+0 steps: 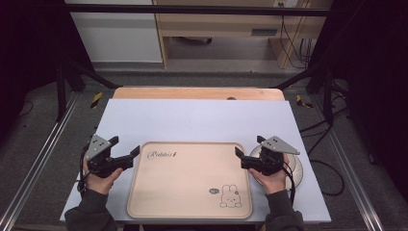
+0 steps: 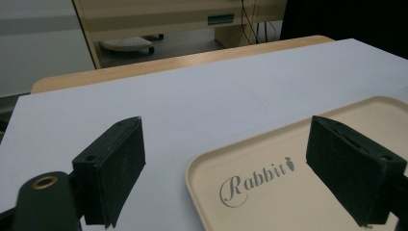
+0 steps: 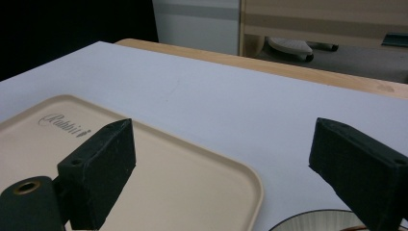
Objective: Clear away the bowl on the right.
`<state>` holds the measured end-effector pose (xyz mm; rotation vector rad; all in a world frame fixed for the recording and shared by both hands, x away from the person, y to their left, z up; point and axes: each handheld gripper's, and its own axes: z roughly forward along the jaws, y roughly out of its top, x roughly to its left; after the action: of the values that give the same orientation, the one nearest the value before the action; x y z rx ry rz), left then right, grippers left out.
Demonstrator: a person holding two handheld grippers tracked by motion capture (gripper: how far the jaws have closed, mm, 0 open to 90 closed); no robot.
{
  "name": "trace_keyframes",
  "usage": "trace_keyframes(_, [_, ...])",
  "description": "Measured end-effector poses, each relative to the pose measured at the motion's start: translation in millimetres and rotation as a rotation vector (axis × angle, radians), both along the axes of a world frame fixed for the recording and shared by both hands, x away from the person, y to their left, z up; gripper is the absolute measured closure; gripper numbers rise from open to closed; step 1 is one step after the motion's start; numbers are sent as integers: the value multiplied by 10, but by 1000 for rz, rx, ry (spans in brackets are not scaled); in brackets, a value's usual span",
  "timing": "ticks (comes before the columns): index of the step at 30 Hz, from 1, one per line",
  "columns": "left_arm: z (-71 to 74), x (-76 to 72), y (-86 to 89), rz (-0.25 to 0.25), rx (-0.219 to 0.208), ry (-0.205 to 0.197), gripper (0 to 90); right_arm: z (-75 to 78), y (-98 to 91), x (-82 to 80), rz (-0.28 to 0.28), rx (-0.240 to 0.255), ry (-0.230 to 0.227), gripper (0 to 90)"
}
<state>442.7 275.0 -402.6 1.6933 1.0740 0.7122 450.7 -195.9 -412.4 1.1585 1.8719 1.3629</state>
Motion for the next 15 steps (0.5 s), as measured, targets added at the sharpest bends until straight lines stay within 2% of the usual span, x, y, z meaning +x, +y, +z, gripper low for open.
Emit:
trace_keyframes(9, [-42, 18, 10, -1, 4, 14, 133, 28, -96, -19, -25, 11, -5, 100])
trace_keyframes(15, [-73, 32, 6, -4, 15, 27, 133, 53, -143, -21, -42, 2, -4, 100])
